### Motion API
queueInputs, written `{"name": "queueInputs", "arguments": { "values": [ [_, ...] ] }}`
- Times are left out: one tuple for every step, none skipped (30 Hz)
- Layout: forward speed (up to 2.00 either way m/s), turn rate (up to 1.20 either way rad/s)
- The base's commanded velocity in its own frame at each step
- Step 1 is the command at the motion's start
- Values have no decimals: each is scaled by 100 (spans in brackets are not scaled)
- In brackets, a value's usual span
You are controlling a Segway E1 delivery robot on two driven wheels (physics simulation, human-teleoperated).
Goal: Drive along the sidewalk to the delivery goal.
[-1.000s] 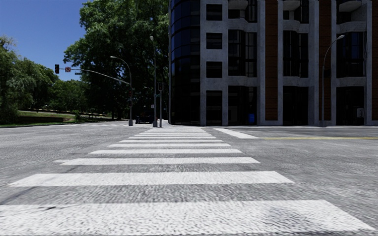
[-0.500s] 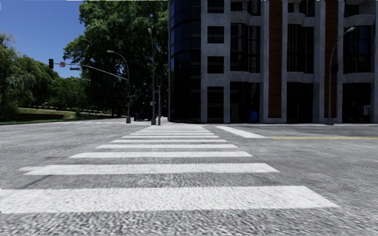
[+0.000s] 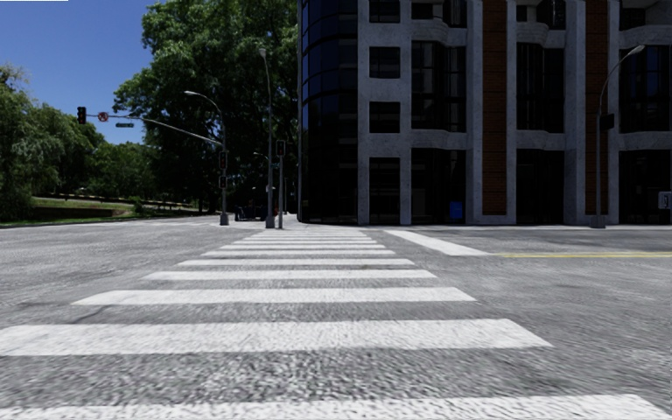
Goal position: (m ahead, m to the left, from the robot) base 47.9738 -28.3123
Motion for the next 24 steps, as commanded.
{"name": "queueInputs", "arguments": {
  "values": [
    [200, 0],
    [200, 0],
    [200, 0],
    [200, 0],
    [200, 0],
    [200, 0],
    [200, 3],
    [200, 9],
    [200, 11],
    [200, 12],
    [200, 12],
    [200, 17],
    [200, 21],
    [200, 22],
    [200, 22],
    [200, 24],
    [200, 24],
    [200, 24],
    [200, 24],
    [200, 24],
    [200, 23],
    [200, 11],
    [200, 2],
    [200, 0]
  ]
}}
